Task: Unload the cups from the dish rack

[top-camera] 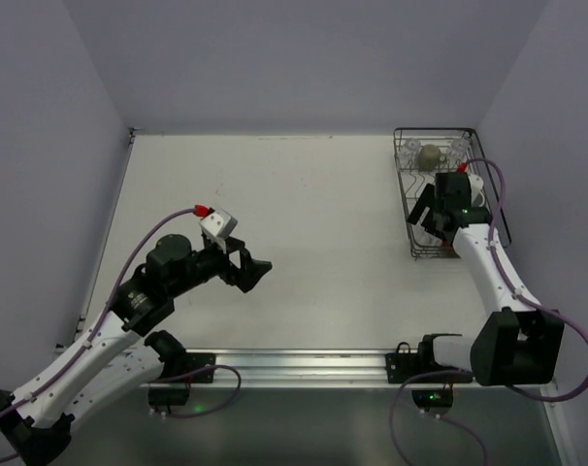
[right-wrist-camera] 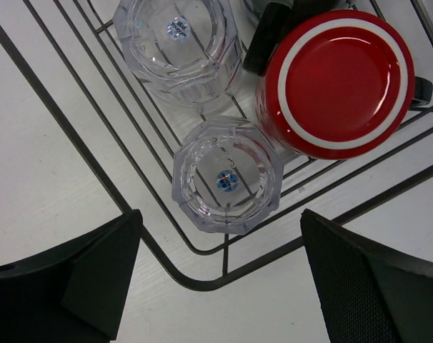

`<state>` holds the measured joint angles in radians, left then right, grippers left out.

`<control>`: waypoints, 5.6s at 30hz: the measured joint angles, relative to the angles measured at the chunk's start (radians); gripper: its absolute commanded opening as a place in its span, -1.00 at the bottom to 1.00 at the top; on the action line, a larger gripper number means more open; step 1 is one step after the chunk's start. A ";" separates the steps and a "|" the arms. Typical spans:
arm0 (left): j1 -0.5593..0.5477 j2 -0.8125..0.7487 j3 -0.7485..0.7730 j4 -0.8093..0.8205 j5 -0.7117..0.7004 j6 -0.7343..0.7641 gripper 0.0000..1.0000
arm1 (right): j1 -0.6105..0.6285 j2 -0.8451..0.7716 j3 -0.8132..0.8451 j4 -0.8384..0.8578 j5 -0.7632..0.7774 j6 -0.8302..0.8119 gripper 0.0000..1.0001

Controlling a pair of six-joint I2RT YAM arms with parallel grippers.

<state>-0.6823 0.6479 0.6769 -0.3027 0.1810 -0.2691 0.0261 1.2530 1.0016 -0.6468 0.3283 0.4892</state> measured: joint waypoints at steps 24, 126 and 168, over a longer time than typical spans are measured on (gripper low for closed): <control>0.000 0.040 0.000 -0.002 -0.012 0.000 1.00 | -0.060 0.124 -0.029 0.123 -0.032 0.004 -0.19; 0.069 0.620 0.685 -0.232 -0.401 0.018 1.00 | 0.261 -0.463 -0.194 0.275 -0.326 0.087 0.43; 0.012 0.109 0.062 0.055 0.051 0.003 1.00 | -0.093 0.403 0.249 0.183 -0.058 -0.072 -0.35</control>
<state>-0.6704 0.7574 0.7391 -0.2481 0.2325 -0.2657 -0.0666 1.6558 1.2510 -0.4641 0.2699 0.4168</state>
